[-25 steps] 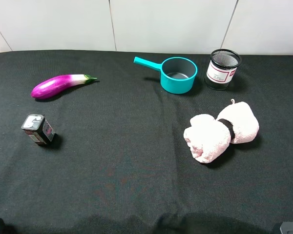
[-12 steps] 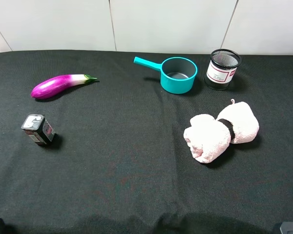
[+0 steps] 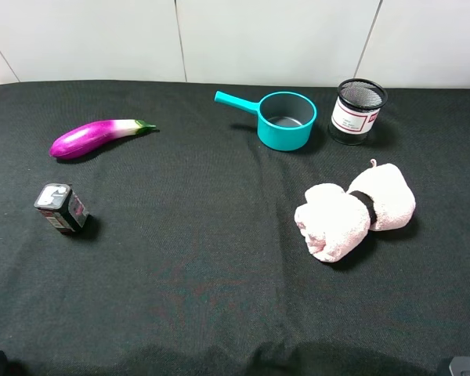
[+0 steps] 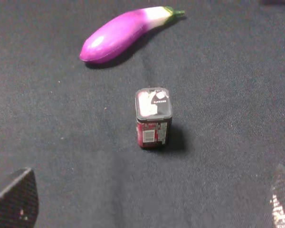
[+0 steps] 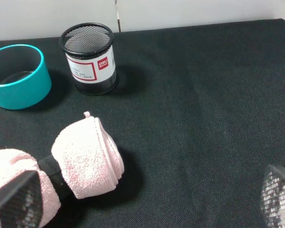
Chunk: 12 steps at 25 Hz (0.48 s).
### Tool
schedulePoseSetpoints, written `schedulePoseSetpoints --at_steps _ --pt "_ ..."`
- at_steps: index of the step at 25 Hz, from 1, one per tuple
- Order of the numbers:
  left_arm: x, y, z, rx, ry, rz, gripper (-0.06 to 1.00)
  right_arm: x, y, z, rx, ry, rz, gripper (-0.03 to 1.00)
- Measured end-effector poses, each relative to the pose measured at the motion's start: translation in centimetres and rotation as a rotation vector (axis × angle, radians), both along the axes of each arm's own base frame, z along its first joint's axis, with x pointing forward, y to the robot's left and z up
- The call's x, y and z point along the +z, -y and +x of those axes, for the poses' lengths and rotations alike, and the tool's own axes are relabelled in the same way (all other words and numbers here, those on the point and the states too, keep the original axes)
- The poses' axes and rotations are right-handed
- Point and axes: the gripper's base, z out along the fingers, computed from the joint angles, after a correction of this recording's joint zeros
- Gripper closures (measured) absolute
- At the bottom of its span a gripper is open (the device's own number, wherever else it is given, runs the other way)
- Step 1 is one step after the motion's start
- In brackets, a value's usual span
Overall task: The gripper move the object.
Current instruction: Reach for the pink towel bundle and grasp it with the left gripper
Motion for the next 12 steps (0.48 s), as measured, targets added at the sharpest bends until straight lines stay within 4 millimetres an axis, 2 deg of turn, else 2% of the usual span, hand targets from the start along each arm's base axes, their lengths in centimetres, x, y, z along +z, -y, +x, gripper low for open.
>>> schedulePoseSetpoints --at_steps 4,12 --pt "1.2 0.1 0.7 -0.002 -0.038 0.012 -0.01 0.0 0.0 0.0 0.0 0.0 0.0 0.27" --pt "3.6 0.8 4.2 -0.038 -0.194 0.048 -0.01 0.0 0.0 0.0 0.0 0.0 0.0 0.27"
